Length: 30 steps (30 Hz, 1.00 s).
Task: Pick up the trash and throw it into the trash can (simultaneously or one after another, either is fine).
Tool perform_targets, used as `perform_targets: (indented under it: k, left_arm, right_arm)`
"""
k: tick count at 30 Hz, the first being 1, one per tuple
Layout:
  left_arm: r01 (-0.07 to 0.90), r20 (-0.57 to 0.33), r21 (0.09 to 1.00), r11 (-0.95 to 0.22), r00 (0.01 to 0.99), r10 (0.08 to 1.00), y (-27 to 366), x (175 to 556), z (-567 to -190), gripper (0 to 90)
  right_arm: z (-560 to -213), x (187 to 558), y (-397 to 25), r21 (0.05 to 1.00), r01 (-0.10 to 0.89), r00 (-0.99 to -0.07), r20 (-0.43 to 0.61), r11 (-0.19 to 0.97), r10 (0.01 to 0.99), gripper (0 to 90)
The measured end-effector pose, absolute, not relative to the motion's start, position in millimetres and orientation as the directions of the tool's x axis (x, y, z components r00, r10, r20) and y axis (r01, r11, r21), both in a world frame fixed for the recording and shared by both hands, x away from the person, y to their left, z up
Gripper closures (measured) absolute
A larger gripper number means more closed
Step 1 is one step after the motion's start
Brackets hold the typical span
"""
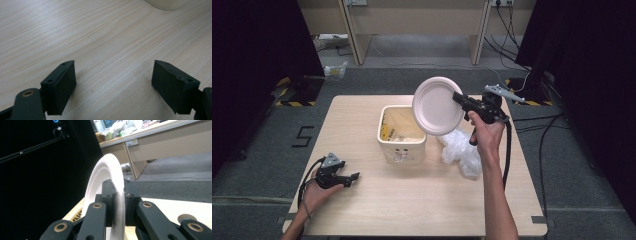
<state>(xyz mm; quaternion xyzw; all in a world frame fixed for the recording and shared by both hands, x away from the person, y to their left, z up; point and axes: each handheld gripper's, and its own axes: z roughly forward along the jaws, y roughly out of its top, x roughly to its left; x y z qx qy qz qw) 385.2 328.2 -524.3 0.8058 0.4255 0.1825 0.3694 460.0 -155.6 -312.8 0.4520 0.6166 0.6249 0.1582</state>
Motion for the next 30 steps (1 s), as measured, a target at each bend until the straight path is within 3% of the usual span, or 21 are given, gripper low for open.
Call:
perform_targets:
  k: [30]
  left_arm:
    - [0.550,-0.019,0.750,-0.367,0.572,0.820,328,385,-524,18.6]
  right_arm:
    - [-328,487,-78,0.903,0.412,-0.580,0.363,-0.121,0.729,82.4]
